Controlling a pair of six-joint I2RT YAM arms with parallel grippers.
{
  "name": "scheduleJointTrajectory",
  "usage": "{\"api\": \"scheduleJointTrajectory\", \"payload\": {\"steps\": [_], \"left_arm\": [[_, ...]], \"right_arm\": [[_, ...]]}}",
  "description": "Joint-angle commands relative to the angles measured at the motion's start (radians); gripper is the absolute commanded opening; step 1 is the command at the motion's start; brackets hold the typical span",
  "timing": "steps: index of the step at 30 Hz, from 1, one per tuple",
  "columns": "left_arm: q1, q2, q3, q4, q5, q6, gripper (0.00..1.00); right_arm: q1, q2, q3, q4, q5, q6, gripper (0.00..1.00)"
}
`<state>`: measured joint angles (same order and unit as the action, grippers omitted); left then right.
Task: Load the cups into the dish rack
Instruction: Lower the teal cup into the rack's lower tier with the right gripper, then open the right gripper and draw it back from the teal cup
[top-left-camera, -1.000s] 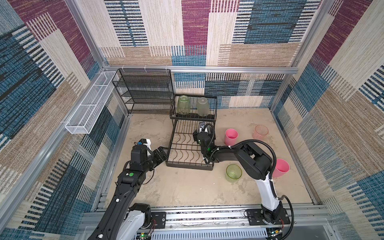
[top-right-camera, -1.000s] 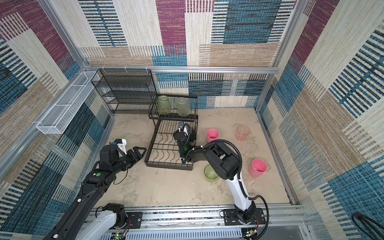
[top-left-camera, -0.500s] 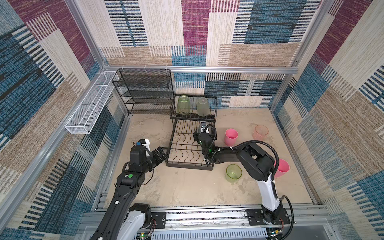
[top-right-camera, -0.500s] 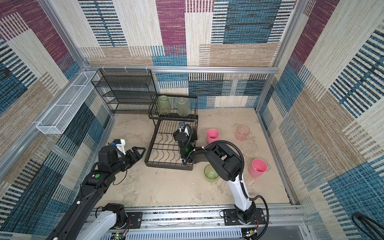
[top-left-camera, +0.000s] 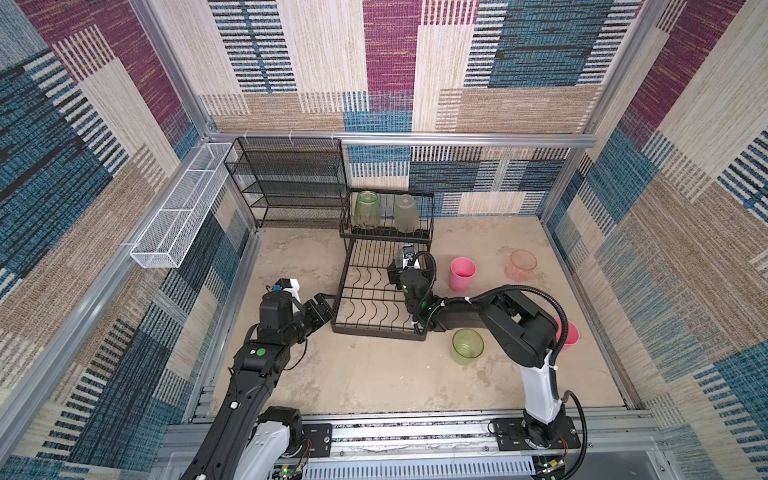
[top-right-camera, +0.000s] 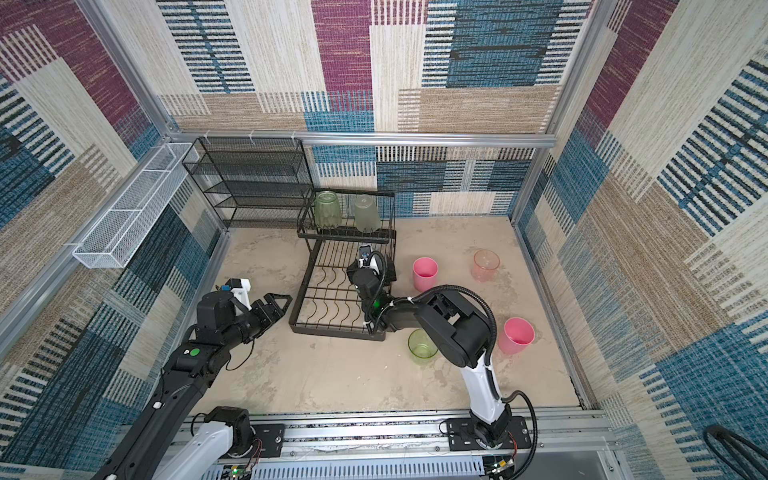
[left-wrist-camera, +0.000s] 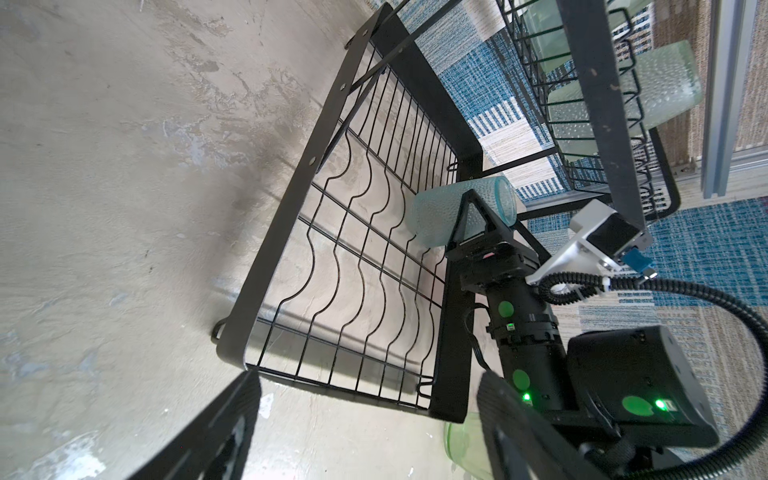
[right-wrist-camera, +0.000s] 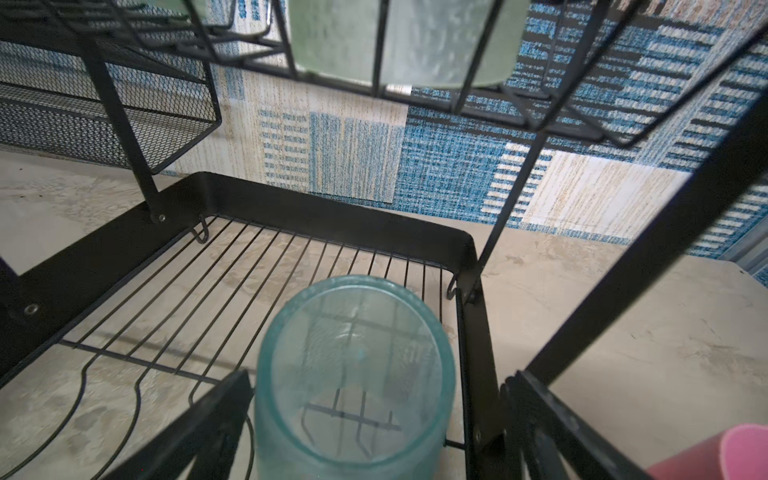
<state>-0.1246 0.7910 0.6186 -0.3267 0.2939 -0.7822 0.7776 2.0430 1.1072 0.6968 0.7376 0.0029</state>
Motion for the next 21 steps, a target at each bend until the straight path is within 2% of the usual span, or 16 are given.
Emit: {"api": "scheduleJointTrajectory", "payload": {"steps": [1,11,21], "left_arm": [[0.002,-0.004,-0.003,-0.004,0.001,0.011,0.86],[0.003,-0.006,-0.005,-0.01,-0.007,0.018,0.89],[0.003,-0.022,-0.021,-0.018,-0.019,0.023,0.89]], "right_arm": [[0.006,-0.019,-0.018,0.039,0.012,0.001,1.0],[0.031,-0.054,-0.088,0.072,0.024,-0.005,1.0],[0.077,-0.168,-0.172,0.049,0.042,0.026,1.0]]}}
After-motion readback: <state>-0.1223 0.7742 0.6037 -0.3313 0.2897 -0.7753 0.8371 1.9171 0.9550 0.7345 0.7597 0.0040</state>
